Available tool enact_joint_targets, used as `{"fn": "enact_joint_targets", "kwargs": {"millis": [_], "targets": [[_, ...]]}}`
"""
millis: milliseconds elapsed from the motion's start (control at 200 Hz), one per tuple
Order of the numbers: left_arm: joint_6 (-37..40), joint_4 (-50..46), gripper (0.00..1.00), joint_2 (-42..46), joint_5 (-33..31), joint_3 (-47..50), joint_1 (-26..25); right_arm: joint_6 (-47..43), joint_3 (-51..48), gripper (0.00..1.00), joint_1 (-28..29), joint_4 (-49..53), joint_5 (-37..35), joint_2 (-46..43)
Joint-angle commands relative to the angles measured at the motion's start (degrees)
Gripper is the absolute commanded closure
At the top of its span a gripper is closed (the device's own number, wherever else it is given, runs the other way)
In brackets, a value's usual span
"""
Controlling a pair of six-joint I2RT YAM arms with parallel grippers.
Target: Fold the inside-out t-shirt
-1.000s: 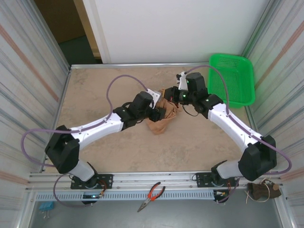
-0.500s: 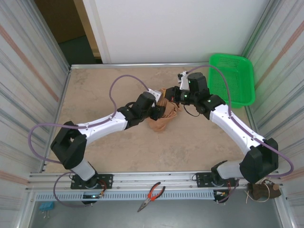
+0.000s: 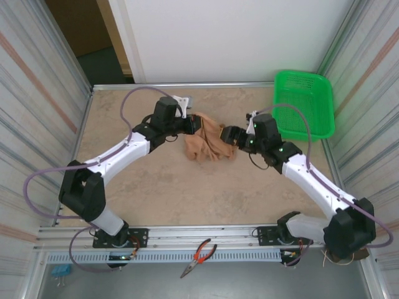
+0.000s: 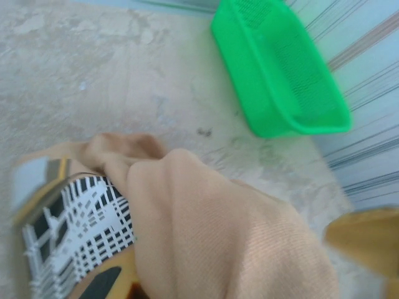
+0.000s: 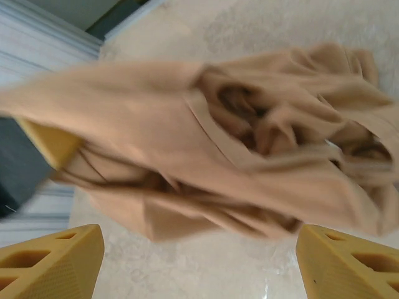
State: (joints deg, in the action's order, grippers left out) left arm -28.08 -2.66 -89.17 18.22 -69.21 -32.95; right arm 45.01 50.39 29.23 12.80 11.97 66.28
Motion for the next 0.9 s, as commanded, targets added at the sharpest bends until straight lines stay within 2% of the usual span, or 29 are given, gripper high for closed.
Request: {"fn": "enact_joint_targets", "kwargs": {"millis": [0, 90, 190, 321, 481, 591, 711, 761, 832, 852, 897], "targets": [[-5.34, 3.31, 1.00, 2.49, 5.95, -0.40, -0.28, 6.38, -4.21, 0.21, 5.98, -4.28, -8.81, -1.76], [-8.26, 5.75, 1.00, 2.34, 8.20, 0.39, -0.01, 8.34, -5.93, 0.22, 9.37, -9.12, -12.34, 1.82], [-9.20, 5.55, 1.00, 2.13, 10.91, -0.50, 0.08, 5.75, -3.07, 0.21, 9.93, -10.60, -13.90, 6.51], [-7.13, 2.41, 1.00, 3.33, 12.83, -1.69, 0.08, -1.62, 4.52, 0.21, 9.91, -5.54, -16.06, 9.75], [-4.61, 0.40, 1.00, 4.94, 14.45, -1.43, 0.08, -6.21, 9.03, 0.21, 9.09, -2.70, -14.88, 11.55], [-5.09, 2.55, 1.00, 5.14, 17.51, -0.53, 0.14, -7.20, 10.99, 0.22, 8.56, -1.55, -13.89, 13.25], [-5.47, 4.58, 1.00, 5.57, 20.23, -0.07, 0.17, -9.23, 12.14, 0.28, 7.83, -0.93, -14.98, 16.44], [-5.65, 5.45, 1.00, 5.95, 21.99, -0.05, 0.40, -9.80, 12.35, 0.32, 7.02, -1.00, -14.93, 17.57], [-6.69, 7.24, 1.00, 6.60, 24.81, 0.44, 1.06, -10.66, 12.62, 0.46, 5.58, -1.19, -14.32, 18.77], [-7.19, 8.06, 1.00, 6.78, 25.53, 0.74, 1.32, -10.92, 12.70, 0.52, 5.10, -1.32, -13.86, 19.06], [-8.53, 9.92, 1.00, 7.22, 27.47, 1.66, 2.14, -11.57, 12.93, 0.72, 4.05, -1.78, -12.03, 19.38]]}}
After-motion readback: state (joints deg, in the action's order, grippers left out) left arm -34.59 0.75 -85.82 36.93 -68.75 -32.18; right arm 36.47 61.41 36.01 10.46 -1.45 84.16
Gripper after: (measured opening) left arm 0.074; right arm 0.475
